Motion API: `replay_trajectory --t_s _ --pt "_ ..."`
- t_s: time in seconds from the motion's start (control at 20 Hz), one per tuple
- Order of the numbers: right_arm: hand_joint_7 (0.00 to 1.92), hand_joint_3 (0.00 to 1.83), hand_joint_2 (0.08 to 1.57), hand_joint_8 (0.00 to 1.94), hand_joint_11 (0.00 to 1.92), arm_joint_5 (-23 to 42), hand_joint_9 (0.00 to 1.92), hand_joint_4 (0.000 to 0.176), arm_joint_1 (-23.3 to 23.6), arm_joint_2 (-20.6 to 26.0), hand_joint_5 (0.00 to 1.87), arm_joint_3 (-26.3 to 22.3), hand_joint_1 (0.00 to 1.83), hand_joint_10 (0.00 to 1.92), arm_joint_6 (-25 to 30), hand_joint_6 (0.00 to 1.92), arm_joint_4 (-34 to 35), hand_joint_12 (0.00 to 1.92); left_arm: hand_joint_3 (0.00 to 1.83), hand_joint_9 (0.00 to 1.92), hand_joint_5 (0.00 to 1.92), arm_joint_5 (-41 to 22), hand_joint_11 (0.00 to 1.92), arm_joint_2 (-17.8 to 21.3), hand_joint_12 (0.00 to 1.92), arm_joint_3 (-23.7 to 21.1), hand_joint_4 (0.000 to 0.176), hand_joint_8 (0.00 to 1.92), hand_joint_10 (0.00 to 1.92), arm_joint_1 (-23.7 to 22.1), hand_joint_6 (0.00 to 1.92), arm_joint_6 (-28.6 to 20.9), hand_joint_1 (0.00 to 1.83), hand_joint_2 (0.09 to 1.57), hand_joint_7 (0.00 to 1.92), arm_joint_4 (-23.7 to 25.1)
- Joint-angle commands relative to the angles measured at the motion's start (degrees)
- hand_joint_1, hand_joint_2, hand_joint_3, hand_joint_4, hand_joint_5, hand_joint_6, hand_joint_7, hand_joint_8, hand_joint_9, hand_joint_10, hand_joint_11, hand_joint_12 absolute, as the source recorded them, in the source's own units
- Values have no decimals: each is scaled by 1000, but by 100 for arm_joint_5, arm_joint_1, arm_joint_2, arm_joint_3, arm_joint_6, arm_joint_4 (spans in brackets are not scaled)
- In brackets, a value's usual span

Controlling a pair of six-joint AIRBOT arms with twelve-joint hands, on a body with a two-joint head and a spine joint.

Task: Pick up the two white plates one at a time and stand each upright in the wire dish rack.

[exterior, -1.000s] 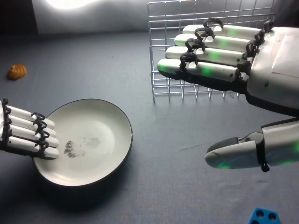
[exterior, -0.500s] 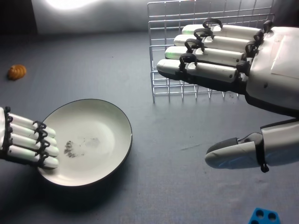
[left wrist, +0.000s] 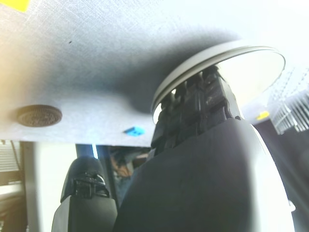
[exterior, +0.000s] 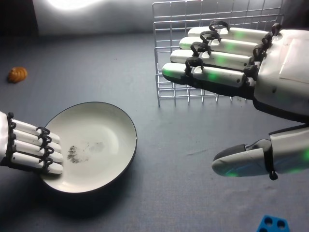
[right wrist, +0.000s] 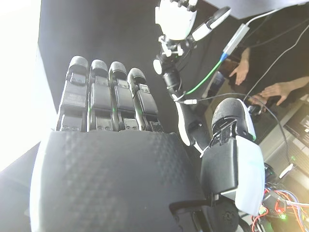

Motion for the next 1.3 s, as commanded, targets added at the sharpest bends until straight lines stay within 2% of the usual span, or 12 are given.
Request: replay_trajectory --t_s 0.0,0.35,0.55,0.65,0.7,0.75,0.85,0.9,0.95,1.0,1.05,1.25 --pt "47 0 1059 7 9 676 27 0 36 14 46 -18 0 7 4 7 127 4 0 0 0 -65 0 -41 0 16 0 0 0 26 0 -3 0 1096 0 -169" --pt "29 1 1064 7 0 675 11 0 -17 -57 38 -18 0 3 -427 9 125 0 1 0 0 1 0 -183 0 -190 0 0 0 -16 0 4 0 1103 0 -348" --pt "35 1 1067 6 10 509 18 0 -102 -187 34 -17 7 7 -1092 3 126 4 4 0 0 73 0 -289 0 -399 0 0 0 -189 0 -6 0 1110 0 -595" --pt "49 2 1071 10 15 492 27 0 -165 -239 40 -16 78 9 -1222 5 126 7 4 0 0 104 0 -340 0 -471 0 0 0 -237 0 -6 0 1109 0 -607" --pt "9 18 1123 2 2 482 5 0 -195 -322 10 -14 250 1 -1497 3 126 1 4 0 4 135 0 -380 0 -532 0 0 0 -257 2 -6 0 1110 0 -607" --pt "1 16 1138 0 0 472 0 0 -217 -382 6 -12 521 0 -1735 3 127 0 0 0 0 150 0 -400 0 -558 0 0 0 -272 0 -6 0 1103 0 -607" --pt "0 17 1187 0 0 431 0 0 -289 -586 0 -6 710 0 -2423 0 129 0 3 0 0 185 0 -450 0 -595 0 0 0 -320 0 -9 0 1108 0 -611" --pt "0 2 1164 0 0 430 0 0 -311 -671 0 17 919 0 -2564 0 146 0 1 0 4 190 0 -469 0 -602 0 0 0 -342 2 -10 0 1105 0 -617" --pt "0 2 1164 0 0 410 0 0 -320 -739 0 46 919 0 -2606 0 148 0 1 0 4 197 0 -483 0 -605 0 0 0 -355 2 -11 0 1105 0 -639" --pt "0 0 1139 0 0 323 0 0 -307 -854 0 103 1074 0 -2672 0 149 0 0 0 0 198 0 -499 0 -605 0 0 0 -369 0 -11 0 1099 0 -673" --pt "0 0 1119 0 0 231 0 0 -298 -960 0 180 1130 0 -2798 0 160 0 0 0 0 216 0 -509 0 -609 0 0 0 -381 0 -21 0 1101 0 -678" --pt "0 0 1129 0 0 186 0 0 -289 -1339 0 509 1060 0 -3115 0 551 0 0 0 1 225 0 -543 0 -608 0 0 0 -449 0 -53 0 1103 0 -706"
